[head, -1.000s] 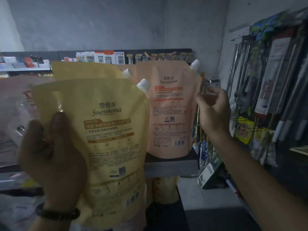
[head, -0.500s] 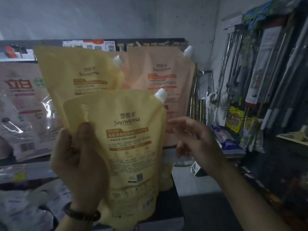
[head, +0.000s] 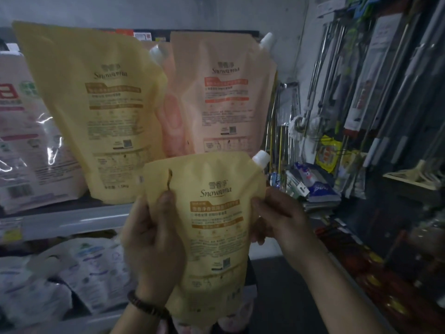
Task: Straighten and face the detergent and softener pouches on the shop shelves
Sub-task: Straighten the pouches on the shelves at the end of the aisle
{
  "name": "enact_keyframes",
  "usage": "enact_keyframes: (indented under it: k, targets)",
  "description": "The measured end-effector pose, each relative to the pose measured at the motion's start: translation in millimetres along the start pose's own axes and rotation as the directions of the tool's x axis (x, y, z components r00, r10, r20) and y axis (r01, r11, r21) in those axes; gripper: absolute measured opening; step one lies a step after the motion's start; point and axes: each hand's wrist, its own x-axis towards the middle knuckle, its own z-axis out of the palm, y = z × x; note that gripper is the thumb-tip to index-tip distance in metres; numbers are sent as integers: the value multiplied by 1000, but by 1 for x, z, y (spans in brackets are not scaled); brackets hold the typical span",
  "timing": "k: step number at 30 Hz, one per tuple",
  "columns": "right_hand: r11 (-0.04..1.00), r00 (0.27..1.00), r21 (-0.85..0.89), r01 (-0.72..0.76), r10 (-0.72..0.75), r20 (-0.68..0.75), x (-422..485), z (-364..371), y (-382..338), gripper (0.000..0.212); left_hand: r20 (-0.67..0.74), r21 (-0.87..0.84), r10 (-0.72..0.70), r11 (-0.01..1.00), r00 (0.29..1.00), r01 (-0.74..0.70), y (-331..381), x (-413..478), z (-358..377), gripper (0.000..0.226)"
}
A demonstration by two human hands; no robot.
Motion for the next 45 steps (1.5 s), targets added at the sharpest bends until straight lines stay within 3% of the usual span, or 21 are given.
enact_keyframes:
  k: [8, 12, 18, 21, 27, 31, 34, 41, 45]
  targets:
    - [997, 986, 25, -68, 71, -153, -9, -6, 42, 11, 134, 56, -146, 989, 980, 140, -14, -24, -6, 25]
    - [997, 975, 23, -69, 72, -212, -10, -6, 59, 10, 200, 119, -218, 973, 955, 197, -26, -29, -12, 31]
    - [999, 951, 34, -31, 40, -306, -15, -14, 89, 18, 384, 242, -343, 933, 857, 266, -29, -29, -22, 14]
    - [999, 955, 17, -30, 33, -296, -16, -19, 99, 10, 431, 296, -436, 895, 790, 333, -36, -34, -28, 9]
    - [996, 949, -78, -41, 14, -316, -14, -26, 132, 13, 461, 529, -381, 843, 801, 97, -57, -45, -35, 15]
    - [995, 953, -89, -44, 15, -303, -10, -30, 145, 13, 419, 553, -562, 781, 713, 291, -66, -51, -26, 32]
    - [996, 960, -85, -39, 13, -281, -5, -31, 153, 14, 382, 432, -641, 761, 665, 485, -81, -56, -21, 25]
    - [996, 956, -51, -67, 50, -288, 11, -38, 172, 16, 392, 369, -586, 806, 709, 462, -115, -73, -13, 21]
    - [996, 954, 13, -86, 86, -287, 20, -40, 176, 21, 432, 435, -467, 857, 772, 275, -118, -76, -2, 19]
